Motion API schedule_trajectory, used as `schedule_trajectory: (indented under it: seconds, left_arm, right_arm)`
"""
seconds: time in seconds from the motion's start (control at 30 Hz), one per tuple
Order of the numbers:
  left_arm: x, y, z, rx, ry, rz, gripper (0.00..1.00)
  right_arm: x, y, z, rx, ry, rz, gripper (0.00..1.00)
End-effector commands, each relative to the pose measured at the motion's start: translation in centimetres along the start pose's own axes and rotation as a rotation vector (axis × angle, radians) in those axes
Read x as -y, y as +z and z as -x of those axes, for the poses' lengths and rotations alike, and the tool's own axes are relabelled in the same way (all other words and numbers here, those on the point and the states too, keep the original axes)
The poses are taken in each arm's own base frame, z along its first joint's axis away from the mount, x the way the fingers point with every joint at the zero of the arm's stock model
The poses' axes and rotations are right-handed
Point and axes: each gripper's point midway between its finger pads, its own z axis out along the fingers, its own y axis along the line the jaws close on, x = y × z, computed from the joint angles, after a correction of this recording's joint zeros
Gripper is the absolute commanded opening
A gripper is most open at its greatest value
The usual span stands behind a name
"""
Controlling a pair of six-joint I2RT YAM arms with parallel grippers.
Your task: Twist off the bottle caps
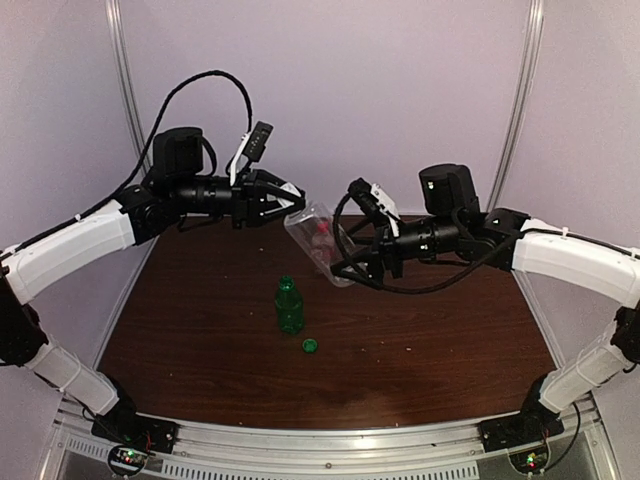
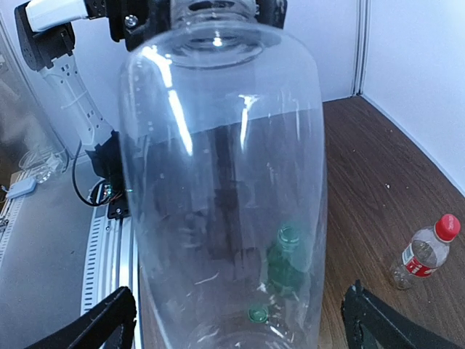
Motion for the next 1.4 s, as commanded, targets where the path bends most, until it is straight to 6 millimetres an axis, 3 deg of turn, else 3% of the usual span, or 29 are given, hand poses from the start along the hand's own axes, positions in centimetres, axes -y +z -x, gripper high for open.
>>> schedule_trajectory:
  seconds: [0.0, 0.3, 0.7, 0.8, 0.97, 1.17, 1.37]
  left_arm:
    - [1.7, 1.3, 0.9, 0.042, 0.045, -0.088, 0.06]
    - [2.2, 2.5, 0.0, 0.039, 0.023, -0.13, 0.05]
    - [1.8, 3.1, -1.2, 0.037, -0.003, -0.143, 0.06]
    - [1.8, 3.0, -1.5, 0.052, 0.002, -0.139, 0.15]
    - [2.2, 2.5, -0.8, 0.13, 0.011, -0.149, 0.41]
    - [2.7, 2.2, 0.1, 0.202, -0.002, -0.174, 0.66]
    - [3.2, 1.9, 0.3, 0.242, -0.023, -0.21, 0.72]
  right_arm:
    - [-0.5, 0.6, 0.7, 0.019, 0.02, 0.06, 1.0]
    - [-0.6, 1.1, 0.6, 0.027, 0.021, 0.087, 0.95]
    - [-1.1, 1.2, 0.2, 0.03, 0.006, 0.122, 0.7]
    - [-1.5, 1.0, 0.1, 0.038, -0.001, 0.139, 0.62]
    - [-2.6, 1.0, -0.9, 0.033, 0.006, 0.207, 0.55]
    - [-3.7, 0.7, -1.7, 0.04, 0.02, 0.262, 0.52]
    - [-4.4, 0.4, -2.0, 0.054, 0.029, 0.301, 0.52]
